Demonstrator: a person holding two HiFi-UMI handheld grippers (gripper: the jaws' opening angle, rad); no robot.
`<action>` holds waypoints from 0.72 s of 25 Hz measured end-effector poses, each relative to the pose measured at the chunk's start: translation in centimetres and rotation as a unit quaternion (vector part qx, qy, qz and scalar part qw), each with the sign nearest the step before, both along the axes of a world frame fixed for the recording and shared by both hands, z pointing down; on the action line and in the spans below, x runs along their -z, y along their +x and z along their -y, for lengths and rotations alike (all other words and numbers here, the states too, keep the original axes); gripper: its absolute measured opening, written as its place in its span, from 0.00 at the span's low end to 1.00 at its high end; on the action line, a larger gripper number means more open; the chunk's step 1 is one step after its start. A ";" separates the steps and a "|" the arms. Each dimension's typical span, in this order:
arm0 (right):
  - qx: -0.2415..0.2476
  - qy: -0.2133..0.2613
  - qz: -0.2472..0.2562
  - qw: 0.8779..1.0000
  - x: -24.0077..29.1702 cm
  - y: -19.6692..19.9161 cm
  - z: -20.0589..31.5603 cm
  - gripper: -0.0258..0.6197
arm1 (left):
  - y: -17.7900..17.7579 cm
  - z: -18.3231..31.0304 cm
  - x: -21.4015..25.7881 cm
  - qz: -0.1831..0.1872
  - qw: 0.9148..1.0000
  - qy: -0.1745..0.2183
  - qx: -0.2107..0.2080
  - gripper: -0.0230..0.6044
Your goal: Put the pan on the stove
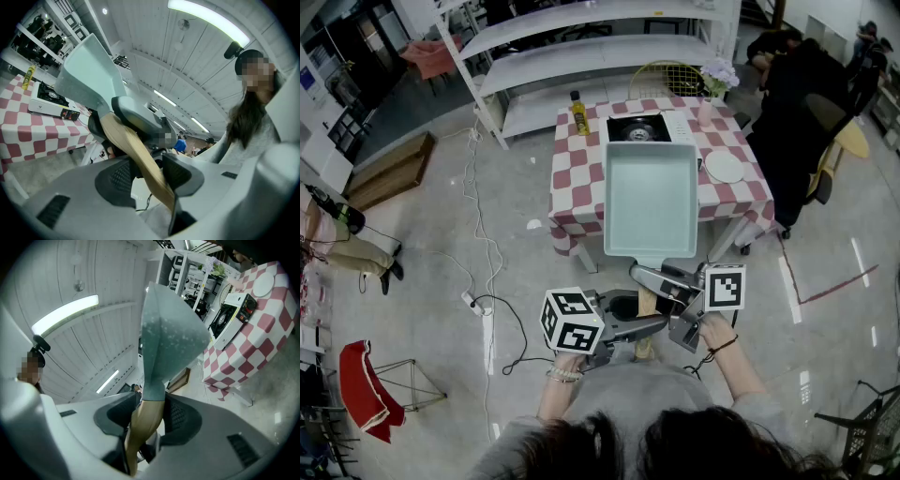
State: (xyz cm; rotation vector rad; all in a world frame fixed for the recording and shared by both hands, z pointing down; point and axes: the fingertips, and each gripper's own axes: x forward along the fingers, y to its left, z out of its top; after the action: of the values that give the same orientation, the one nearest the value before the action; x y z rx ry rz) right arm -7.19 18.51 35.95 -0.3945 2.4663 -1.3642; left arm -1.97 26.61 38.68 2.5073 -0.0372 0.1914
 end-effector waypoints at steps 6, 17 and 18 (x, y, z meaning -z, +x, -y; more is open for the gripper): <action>0.002 0.001 0.002 1.000 0.0 0.5 -0.1 0.31 | 0.6 -0.1 -0.1 0.001 1.000 -0.002 0.002 0.34; 0.015 -0.004 -0.015 1.000 -0.9 2.2 0.1 0.31 | 2.5 0.2 -0.4 0.005 1.000 -0.005 0.021 0.34; 0.017 -0.003 -0.015 1.000 -0.7 2.3 0.1 0.31 | 2.7 0.3 -0.4 0.002 1.000 -0.006 0.024 0.34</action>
State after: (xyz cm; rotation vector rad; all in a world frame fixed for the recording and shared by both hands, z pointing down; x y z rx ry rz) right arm -4.86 18.42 36.67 -0.3786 2.5052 -1.3895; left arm 0.70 26.33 39.04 2.4918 -0.0971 0.1777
